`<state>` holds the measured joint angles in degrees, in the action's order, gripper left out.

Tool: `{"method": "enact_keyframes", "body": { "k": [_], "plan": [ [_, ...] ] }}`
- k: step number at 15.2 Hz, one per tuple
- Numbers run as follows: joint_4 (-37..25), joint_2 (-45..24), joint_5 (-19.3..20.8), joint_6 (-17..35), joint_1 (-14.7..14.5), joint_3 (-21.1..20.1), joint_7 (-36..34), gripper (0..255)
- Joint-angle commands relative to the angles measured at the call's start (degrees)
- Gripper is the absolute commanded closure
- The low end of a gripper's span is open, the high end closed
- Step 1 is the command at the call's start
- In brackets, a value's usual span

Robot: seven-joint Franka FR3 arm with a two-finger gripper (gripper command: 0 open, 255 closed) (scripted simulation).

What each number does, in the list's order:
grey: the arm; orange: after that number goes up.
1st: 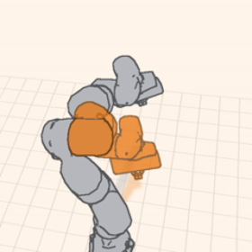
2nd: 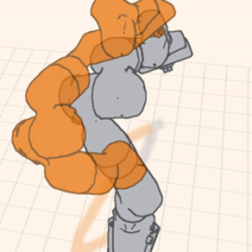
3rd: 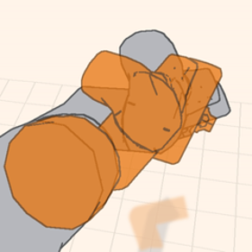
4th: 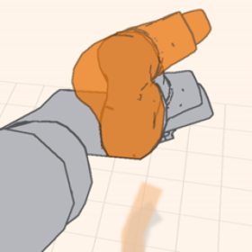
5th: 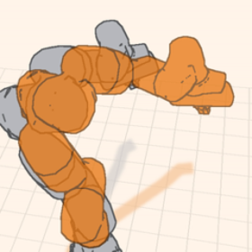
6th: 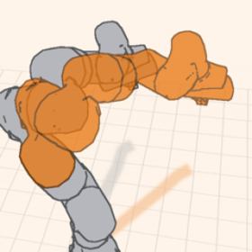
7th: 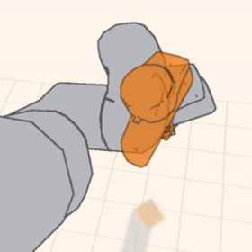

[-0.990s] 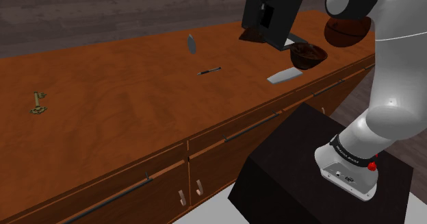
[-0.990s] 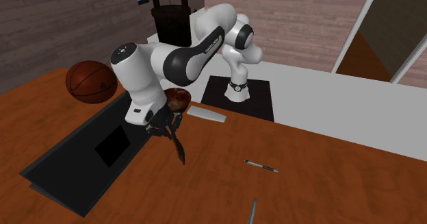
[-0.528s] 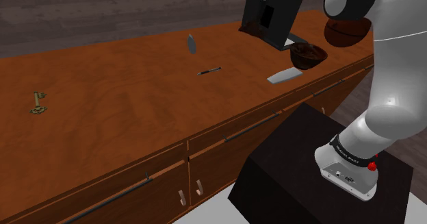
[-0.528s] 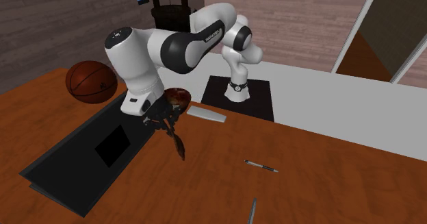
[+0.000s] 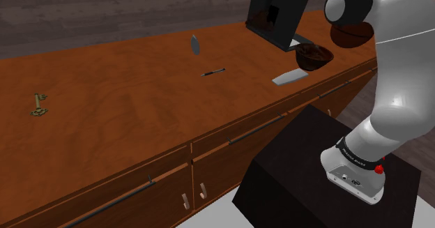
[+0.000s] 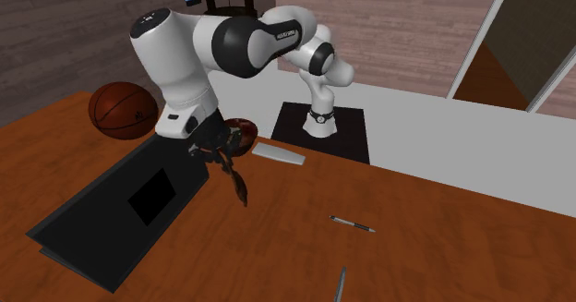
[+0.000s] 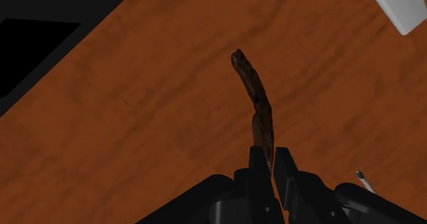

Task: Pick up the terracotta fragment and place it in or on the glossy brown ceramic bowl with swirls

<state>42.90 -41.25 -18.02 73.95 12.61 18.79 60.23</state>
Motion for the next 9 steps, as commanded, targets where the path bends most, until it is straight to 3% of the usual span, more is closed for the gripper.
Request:
{"method": "enact_keyframes", "body": {
  "k": [1, 2, 3, 4, 9],
  "plan": [
    [-6.4, -2.6, -0.6, -3.6, 1.4, -0.5, -0.7, 255],
    [-7.4, -3.1, -0.7, -4.1, 1.7, -0.6, -0.9, 255],
    [2.9, 2.8, 0.5, -0.1, -0.2, 0.7, 1.0, 255],
    [9.4, 6.7, 1.3, 2.2, -1.3, 1.5, 2.3, 255],
    [28.9, 19.7, 5.3, 8.5, -3.1, 3.9, 6.6, 255]
  ]
}}
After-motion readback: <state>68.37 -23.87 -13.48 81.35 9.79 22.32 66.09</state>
